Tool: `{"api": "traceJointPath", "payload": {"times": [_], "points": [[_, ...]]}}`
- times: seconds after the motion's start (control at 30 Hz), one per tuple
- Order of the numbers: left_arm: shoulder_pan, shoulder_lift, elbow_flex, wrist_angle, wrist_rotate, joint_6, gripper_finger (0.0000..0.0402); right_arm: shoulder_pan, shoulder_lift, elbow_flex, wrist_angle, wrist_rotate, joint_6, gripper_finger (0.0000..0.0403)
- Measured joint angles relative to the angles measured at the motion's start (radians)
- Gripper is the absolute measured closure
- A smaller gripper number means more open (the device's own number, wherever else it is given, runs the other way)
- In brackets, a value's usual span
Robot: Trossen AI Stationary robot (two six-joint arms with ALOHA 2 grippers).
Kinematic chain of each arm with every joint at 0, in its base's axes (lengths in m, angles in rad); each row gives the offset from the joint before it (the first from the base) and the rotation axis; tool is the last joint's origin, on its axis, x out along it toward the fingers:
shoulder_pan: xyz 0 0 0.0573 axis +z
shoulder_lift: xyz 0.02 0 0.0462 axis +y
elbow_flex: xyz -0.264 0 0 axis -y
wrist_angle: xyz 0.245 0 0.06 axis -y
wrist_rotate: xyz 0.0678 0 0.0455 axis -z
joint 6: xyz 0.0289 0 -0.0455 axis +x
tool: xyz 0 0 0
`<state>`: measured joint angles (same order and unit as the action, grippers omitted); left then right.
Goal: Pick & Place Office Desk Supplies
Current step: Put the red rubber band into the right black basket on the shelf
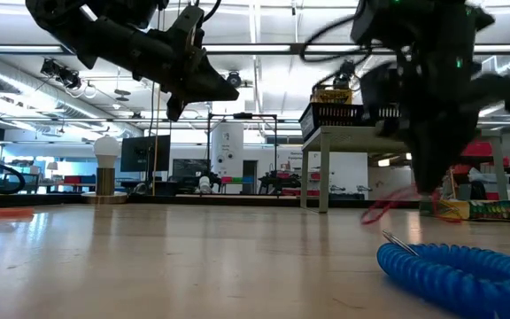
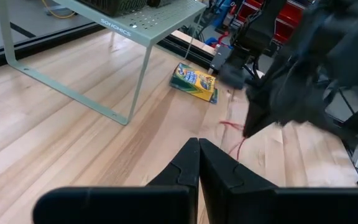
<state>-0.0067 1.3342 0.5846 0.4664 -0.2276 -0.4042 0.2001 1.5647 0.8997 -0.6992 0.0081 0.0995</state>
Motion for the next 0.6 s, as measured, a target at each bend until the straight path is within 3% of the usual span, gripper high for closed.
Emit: {"api": "traceJointPath", "payload": {"times": [0.3, 0.6], "points": [[0.0, 0.0, 0.0, 0.001, 0.0, -0.008, 0.0392, 0.001, -0.219, 0.19, -0.281, 0.048, 0.094, 0.04], [0.0, 0.0, 0.0, 0.0, -0.004, -0.013, 0.0392, -0.04, -0.291, 0.555, -0.591, 0.211, 0.196, 0.0401]]}}
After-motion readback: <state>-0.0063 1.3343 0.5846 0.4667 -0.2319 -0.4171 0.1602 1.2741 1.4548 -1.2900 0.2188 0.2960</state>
